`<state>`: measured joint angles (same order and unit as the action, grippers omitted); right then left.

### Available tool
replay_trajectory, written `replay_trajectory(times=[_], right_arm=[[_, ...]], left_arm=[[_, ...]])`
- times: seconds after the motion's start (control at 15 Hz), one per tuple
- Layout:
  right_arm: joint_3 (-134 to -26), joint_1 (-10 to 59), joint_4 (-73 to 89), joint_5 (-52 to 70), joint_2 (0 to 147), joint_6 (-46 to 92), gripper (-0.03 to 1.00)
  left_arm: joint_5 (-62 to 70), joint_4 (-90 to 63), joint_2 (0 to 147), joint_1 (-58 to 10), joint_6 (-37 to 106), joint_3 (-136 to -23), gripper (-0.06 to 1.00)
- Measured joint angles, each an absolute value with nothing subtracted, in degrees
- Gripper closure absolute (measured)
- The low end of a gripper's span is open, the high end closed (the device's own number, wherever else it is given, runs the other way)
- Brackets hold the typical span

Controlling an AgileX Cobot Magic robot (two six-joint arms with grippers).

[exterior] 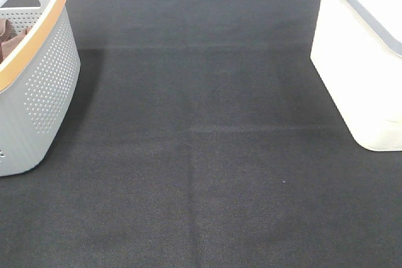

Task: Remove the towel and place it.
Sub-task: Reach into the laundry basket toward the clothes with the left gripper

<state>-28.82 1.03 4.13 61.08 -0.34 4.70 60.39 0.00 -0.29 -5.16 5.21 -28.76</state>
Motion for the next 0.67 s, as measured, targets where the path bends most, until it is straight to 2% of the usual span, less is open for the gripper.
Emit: replay_trajectory(times=[0.67], right_arm=[[-28.8, 1.0, 4.1, 61.1, -0.3, 4.7, 0.16]], left_arm=[[60.4, 0.0, -0.3, -5.2, 5.2, -28.8, 0.25]])
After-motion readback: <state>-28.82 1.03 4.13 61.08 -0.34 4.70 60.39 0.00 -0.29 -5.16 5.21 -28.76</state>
